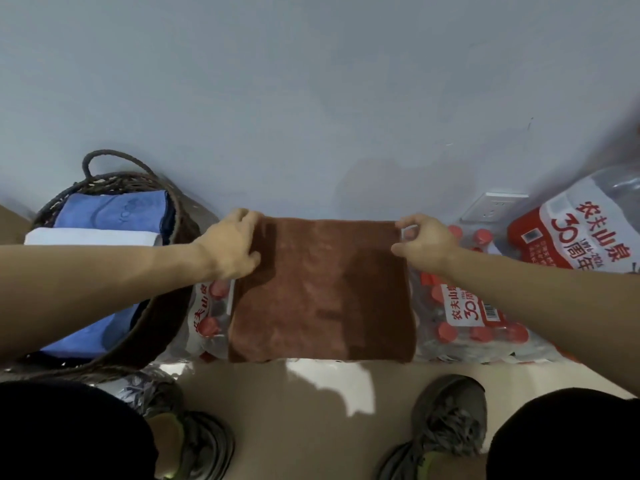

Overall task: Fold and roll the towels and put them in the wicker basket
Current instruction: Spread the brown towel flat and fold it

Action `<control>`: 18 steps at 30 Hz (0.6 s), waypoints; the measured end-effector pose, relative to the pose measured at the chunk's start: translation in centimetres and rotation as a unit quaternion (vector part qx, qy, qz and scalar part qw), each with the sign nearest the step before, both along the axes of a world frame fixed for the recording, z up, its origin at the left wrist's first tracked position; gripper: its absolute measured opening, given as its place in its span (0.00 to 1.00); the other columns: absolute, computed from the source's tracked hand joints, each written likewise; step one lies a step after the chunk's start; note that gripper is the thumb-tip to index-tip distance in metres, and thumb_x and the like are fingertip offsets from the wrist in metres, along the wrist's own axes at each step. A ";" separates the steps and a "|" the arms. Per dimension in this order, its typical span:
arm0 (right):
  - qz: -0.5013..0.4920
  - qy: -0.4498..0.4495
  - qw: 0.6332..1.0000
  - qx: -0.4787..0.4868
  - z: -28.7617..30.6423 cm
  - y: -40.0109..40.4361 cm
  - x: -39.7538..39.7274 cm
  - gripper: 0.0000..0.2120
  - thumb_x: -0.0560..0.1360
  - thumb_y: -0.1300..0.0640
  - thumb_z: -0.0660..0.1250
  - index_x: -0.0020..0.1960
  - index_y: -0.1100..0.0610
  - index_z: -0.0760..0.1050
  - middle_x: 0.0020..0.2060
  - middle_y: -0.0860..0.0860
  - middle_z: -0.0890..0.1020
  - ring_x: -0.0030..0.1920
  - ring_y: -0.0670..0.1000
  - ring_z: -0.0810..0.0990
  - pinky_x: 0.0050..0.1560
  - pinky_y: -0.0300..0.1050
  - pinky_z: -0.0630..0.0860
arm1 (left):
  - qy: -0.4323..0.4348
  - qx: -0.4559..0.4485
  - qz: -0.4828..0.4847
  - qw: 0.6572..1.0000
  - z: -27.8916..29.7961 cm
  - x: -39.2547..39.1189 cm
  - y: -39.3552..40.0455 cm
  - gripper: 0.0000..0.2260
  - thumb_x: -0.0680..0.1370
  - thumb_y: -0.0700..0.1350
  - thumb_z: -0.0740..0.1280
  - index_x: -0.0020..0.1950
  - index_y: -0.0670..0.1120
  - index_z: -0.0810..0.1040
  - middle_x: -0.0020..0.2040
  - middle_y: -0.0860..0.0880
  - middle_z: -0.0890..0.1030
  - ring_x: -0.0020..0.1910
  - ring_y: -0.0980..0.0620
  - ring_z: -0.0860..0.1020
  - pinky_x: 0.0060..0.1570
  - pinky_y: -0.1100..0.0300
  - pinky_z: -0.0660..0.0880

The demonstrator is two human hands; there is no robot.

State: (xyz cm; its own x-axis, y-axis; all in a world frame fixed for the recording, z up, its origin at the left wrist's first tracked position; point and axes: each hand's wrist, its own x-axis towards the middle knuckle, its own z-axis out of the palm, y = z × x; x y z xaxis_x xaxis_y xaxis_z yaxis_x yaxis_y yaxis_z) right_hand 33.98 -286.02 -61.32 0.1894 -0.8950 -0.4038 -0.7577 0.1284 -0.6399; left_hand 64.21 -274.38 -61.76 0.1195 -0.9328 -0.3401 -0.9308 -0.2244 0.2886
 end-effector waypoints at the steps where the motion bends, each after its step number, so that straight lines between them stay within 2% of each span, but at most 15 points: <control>1: 0.036 0.007 0.999 0.004 0.0 0.7 -0.2 0.11 0.73 0.61 0.74 0.52 0.53 0.78 0.41 0.47 0.80 0.46 0.51 0.81 0.39 0.34 0.75 | -0.007 -0.009 -0.031 0.999 -0.2 -0.4 0.8 0.27 0.75 0.47 0.69 0.71 0.44 0.65 0.67 0.42 0.67 0.61 0.41 0.74 0.63 0.50 0.72; 3: 0.132 0.022 0.989 0.062 -0.2 2.5 -0.7 0.06 0.73 0.60 0.74 0.47 0.53 0.79 0.39 0.50 0.83 0.43 0.51 0.83 0.37 0.35 0.76 | -0.021 -0.022 -0.098 0.995 -0.2 -1.3 2.8 0.20 0.75 0.46 0.68 0.65 0.44 0.71 0.61 0.45 0.69 0.56 0.44 0.76 0.58 0.52 0.74; 5: 0.231 0.083 0.964 0.104 -0.7 4.1 -1.4 0.06 0.72 0.57 0.75 0.46 0.51 0.79 0.39 0.48 0.84 0.41 0.47 0.83 0.37 0.35 0.76 | -0.018 -0.022 -0.168 0.985 -0.1 -2.1 5.1 0.11 0.75 0.46 0.66 0.57 0.47 0.74 0.54 0.49 0.71 0.48 0.49 0.77 0.50 0.57 0.73; 7: 0.274 0.141 0.945 0.112 -1.0 5.2 -2.1 0.07 0.71 0.55 0.76 0.47 0.51 0.79 0.41 0.46 0.82 0.42 0.45 0.81 0.40 0.35 0.76 | -0.018 -0.007 -0.193 0.981 0.1 -3.1 7.2 0.02 0.76 0.47 0.64 0.47 0.50 0.74 0.46 0.53 0.71 0.42 0.49 0.78 0.42 0.61 0.70; 8: 0.275 0.157 0.942 0.108 -1.3 5.6 -2.6 0.08 0.71 0.55 0.76 0.48 0.51 0.79 0.42 0.45 0.81 0.44 0.46 0.81 0.42 0.37 0.76 | -0.021 0.000 -0.172 0.985 -0.1 -3.7 8.1 0.03 0.76 0.48 0.63 0.43 0.52 0.72 0.43 0.53 0.72 0.41 0.48 0.78 0.39 0.60 0.69; 9: 0.268 0.168 0.943 0.101 -1.5 5.9 -3.2 0.09 0.71 0.54 0.76 0.49 0.51 0.78 0.42 0.46 0.81 0.45 0.46 0.80 0.43 0.38 0.76 | -0.027 0.018 -0.125 0.992 -0.5 -4.2 8.9 0.06 0.77 0.49 0.63 0.41 0.53 0.71 0.41 0.53 0.73 0.41 0.46 0.79 0.37 0.59 0.69; 11: 0.264 0.180 0.944 0.084 -1.7 6.4 -4.1 0.11 0.71 0.53 0.75 0.50 0.50 0.76 0.43 0.47 0.80 0.44 0.47 0.80 0.44 0.40 0.77 | -0.054 0.099 -0.011 0.994 -1.6 -5.1 10.3 0.09 0.78 0.53 0.63 0.44 0.50 0.75 0.42 0.48 0.80 0.43 0.44 0.80 0.37 0.59 0.71; 14: 0.290 0.187 0.936 0.072 -1.7 6.7 -4.5 0.14 0.72 0.52 0.75 0.53 0.50 0.74 0.42 0.46 0.79 0.43 0.46 0.79 0.41 0.39 0.75 | -0.015 0.201 0.145 0.969 -4.0 -6.1 13.7 0.17 0.79 0.59 0.63 0.47 0.46 0.78 0.41 0.46 0.82 0.40 0.47 0.82 0.37 0.59 0.77; 16: 0.315 0.214 0.922 0.071 -1.2 6.6 -3.8 0.13 0.72 0.51 0.74 0.53 0.51 0.75 0.43 0.46 0.79 0.43 0.46 0.79 0.39 0.38 0.73 | 0.027 0.191 0.237 0.952 -5.4 -7.1 16.5 0.22 0.77 0.62 0.64 0.54 0.44 0.77 0.49 0.45 0.82 0.51 0.47 0.81 0.49 0.59 0.76; 17: 0.332 0.237 0.910 0.070 -0.9 6.4 -3.3 0.13 0.72 0.50 0.74 0.53 0.53 0.77 0.44 0.48 0.81 0.44 0.47 0.80 0.41 0.40 0.76 | 0.075 0.148 0.303 0.938 -6.0 -7.6 17.7 0.24 0.75 0.62 0.67 0.58 0.43 0.75 0.53 0.45 0.80 0.54 0.46 0.80 0.53 0.58 0.74; 18: 0.346 0.261 0.898 0.074 -0.4 6.1 -2.7 0.13 0.73 0.50 0.73 0.54 0.56 0.79 0.47 0.50 0.83 0.46 0.49 0.81 0.44 0.43 0.78 | 0.143 0.094 0.376 0.911 -6.2 -8.1 18.4 0.24 0.73 0.60 0.72 0.58 0.43 0.74 0.53 0.46 0.80 0.53 0.46 0.79 0.53 0.58 0.73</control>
State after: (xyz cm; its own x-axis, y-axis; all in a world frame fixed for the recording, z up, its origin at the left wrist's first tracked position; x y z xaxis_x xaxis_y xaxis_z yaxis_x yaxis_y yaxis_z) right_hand 31.24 -279.90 -61.74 0.4306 -0.5643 -0.7044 -0.8803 -0.4346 -0.1900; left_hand 56.10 -256.00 -67.96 0.5821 -0.5456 -0.6029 -0.3870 -0.8380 0.3847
